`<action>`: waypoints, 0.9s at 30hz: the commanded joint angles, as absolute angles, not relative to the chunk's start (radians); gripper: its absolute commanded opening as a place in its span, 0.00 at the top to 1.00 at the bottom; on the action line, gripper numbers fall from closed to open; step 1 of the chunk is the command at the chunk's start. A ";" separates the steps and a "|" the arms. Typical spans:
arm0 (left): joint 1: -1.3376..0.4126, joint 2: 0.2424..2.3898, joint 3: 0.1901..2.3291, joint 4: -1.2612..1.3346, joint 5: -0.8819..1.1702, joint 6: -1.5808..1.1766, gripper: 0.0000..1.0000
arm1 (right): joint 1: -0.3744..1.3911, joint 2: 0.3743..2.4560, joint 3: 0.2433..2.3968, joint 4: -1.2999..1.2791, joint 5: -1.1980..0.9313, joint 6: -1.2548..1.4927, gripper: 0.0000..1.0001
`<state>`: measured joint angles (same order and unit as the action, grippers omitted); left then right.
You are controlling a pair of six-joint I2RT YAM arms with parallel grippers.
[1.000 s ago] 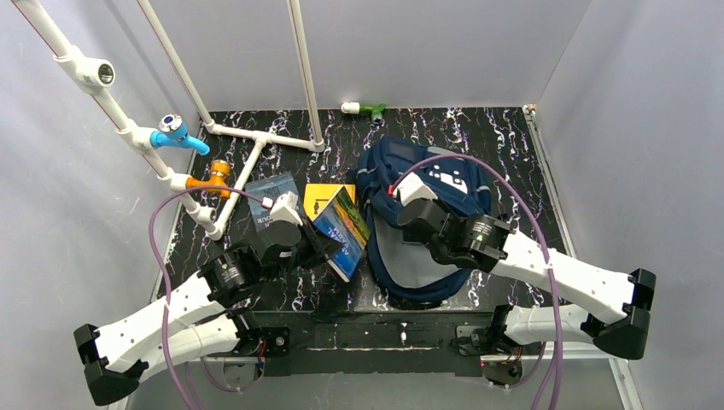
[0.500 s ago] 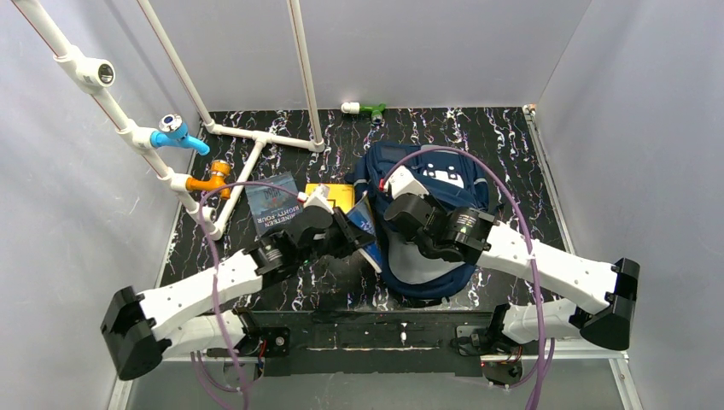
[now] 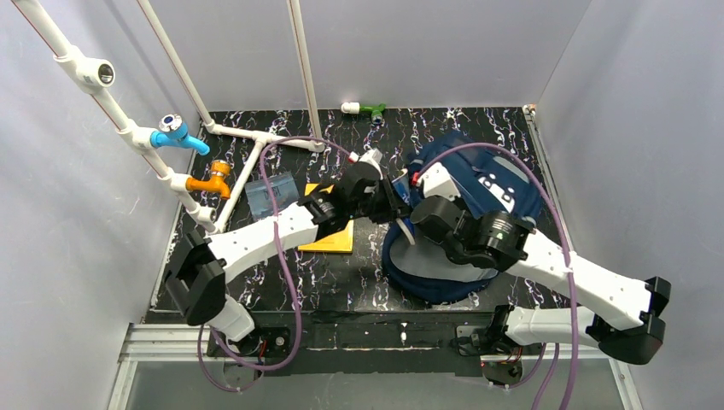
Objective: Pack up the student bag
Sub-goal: Place the book in the student bag.
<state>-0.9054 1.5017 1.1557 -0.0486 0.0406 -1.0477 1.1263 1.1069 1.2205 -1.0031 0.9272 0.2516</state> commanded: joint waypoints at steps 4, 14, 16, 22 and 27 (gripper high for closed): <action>-0.828 1.498 1.269 -0.063 0.116 -0.942 1.00 | 1.141 1.027 1.274 -0.724 1.026 0.376 0.99; -0.742 1.279 1.138 -0.224 0.455 -0.977 1.00 | 0.874 1.106 1.291 -0.672 0.852 0.335 0.99; -0.742 1.244 1.116 -0.206 0.478 -1.006 1.00 | 0.846 1.110 1.290 -0.673 0.833 0.334 0.99; -0.749 1.189 0.956 0.024 0.488 -1.229 1.00 | 0.805 1.121 1.316 -0.669 0.782 0.336 0.99; -0.800 1.258 0.955 0.057 0.413 -1.265 1.00 | 0.800 1.132 1.343 -0.662 0.754 0.336 0.99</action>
<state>-0.7643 1.2255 0.9279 -0.0578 0.4267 -1.1984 0.8062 1.1400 1.2488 -0.7856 0.7345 0.3557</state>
